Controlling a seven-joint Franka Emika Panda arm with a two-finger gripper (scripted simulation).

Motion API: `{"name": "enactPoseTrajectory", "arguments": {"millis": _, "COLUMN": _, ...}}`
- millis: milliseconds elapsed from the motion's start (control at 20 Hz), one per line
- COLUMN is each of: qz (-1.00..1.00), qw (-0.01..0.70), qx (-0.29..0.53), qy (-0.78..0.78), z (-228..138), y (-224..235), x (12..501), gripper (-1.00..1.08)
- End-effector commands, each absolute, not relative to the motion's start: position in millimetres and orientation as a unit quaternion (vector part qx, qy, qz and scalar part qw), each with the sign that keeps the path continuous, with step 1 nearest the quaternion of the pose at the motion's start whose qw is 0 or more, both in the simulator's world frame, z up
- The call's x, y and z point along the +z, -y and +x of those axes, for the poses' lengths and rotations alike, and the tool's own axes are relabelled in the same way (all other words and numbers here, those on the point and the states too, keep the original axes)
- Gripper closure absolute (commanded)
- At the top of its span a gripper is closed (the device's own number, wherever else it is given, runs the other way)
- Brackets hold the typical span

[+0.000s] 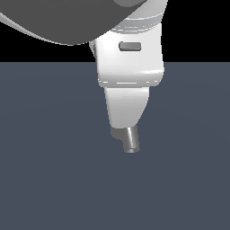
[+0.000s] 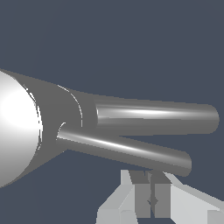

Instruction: Turn on the faucet by rotating a designated handle.

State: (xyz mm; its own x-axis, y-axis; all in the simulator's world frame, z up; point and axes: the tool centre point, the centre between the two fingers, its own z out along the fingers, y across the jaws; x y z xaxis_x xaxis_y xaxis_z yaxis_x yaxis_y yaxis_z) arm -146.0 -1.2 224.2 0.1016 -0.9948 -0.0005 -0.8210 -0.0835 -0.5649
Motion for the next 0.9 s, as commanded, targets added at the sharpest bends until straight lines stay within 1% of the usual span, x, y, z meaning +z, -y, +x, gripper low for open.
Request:
{"name": "enactPoseTrajectory", "arguments": {"millis": 0, "qz": -0.703, "qw": 0.218, "qx": -0.199, "qy": -0.647, "z": -146, "y": 13, "x": 223, "gripper": 1.08}}
{"name": "enactPoseTrajectory", "arguments": {"millis": 850, "qz": -0.702, "qw": 0.216, "qx": -0.198, "qy": -0.649, "z": -148, "y": 56, "x": 219, "gripper": 1.08}}
